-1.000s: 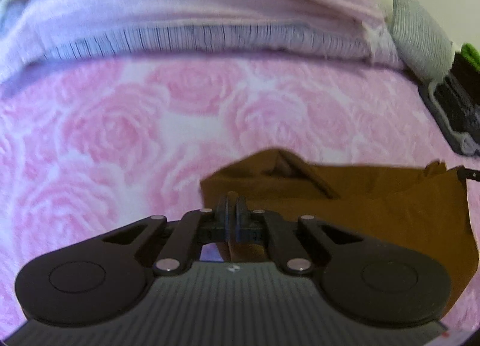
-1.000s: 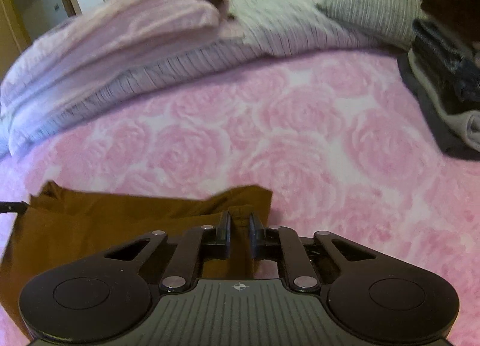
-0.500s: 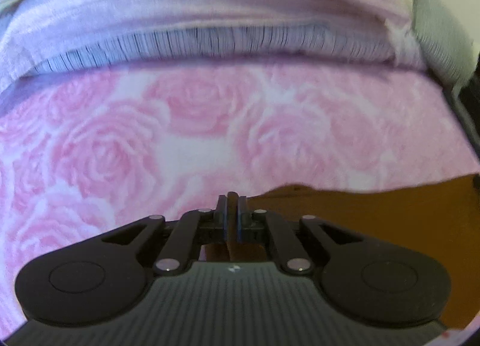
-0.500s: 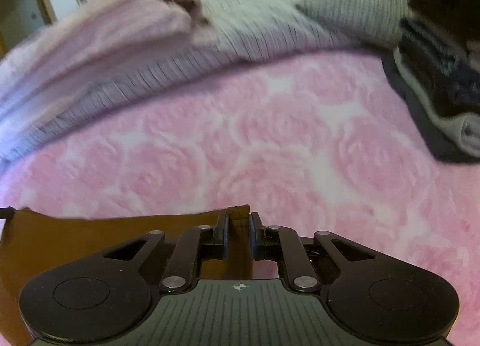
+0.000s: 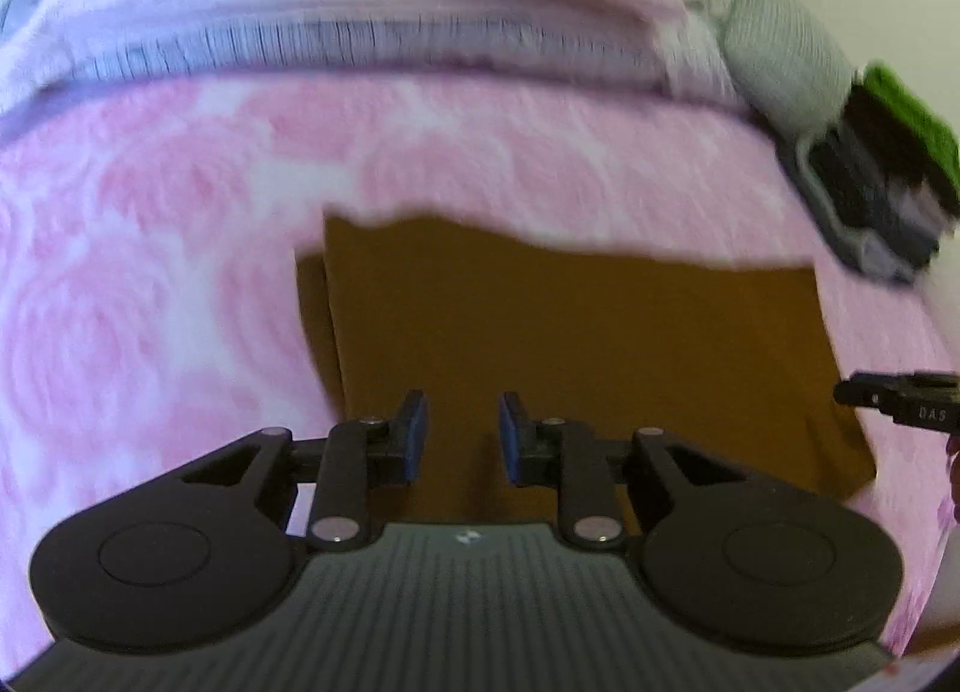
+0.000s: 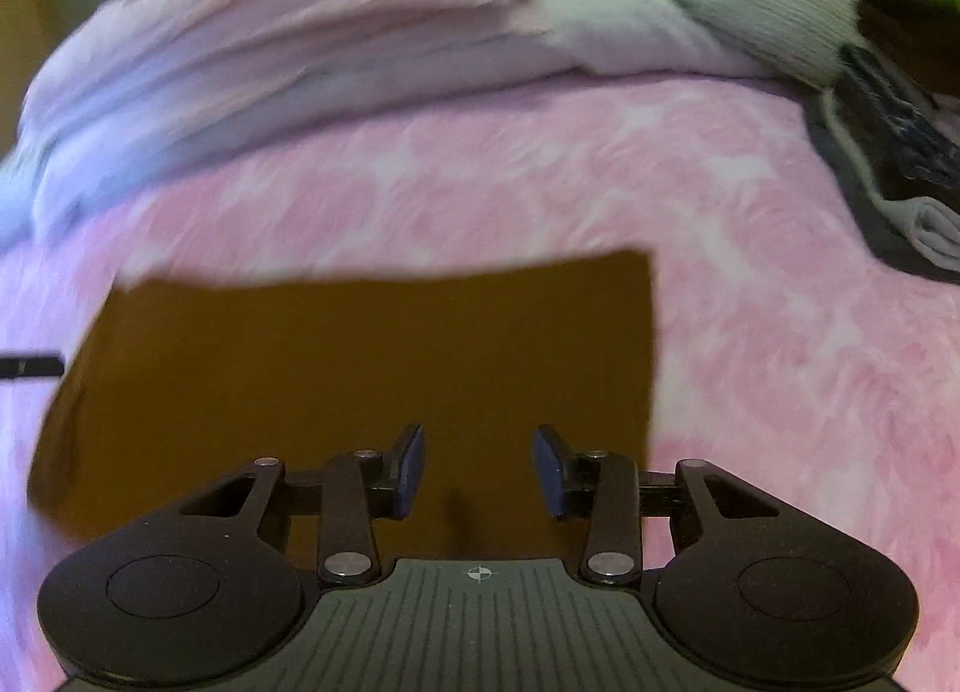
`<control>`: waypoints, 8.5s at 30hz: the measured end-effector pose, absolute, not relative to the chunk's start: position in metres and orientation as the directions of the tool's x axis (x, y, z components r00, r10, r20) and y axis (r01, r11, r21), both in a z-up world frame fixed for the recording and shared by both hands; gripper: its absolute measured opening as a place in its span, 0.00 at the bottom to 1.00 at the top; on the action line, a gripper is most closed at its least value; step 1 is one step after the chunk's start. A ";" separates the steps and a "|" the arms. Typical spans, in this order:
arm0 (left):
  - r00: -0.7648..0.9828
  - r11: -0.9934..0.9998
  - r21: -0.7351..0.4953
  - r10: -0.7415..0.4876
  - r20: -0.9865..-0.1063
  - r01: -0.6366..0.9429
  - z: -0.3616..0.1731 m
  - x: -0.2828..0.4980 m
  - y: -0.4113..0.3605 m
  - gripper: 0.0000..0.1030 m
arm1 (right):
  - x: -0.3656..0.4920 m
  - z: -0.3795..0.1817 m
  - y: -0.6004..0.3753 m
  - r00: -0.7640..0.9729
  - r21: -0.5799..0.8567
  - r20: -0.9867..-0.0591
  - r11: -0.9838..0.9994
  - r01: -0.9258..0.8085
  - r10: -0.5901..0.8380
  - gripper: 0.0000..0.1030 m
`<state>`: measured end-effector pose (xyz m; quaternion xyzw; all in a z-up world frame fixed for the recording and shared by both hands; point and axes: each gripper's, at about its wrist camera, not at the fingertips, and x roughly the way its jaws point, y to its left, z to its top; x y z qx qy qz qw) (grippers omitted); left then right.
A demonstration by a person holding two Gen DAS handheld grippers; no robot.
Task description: Fold large clothes
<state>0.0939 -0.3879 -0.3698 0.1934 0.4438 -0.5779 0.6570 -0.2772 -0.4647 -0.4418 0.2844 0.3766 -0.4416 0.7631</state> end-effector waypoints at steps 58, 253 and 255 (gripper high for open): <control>0.038 0.313 -0.109 -0.430 -0.902 0.944 -0.340 -0.017 -0.380 0.36 | -0.343 -0.430 -0.441 0.334 0.226 -0.848 0.289 0.930 -0.412 0.65; 0.366 0.823 -0.501 -0.568 -0.737 0.269 -0.405 0.114 -0.220 0.13 | -0.020 -0.496 -0.532 0.657 0.656 -0.677 0.675 0.336 0.331 0.32; 0.380 0.825 -0.494 -0.565 -0.733 0.273 -0.406 0.116 -0.221 0.05 | -0.018 -0.496 -0.532 0.681 0.675 -0.647 0.674 0.300 0.344 0.06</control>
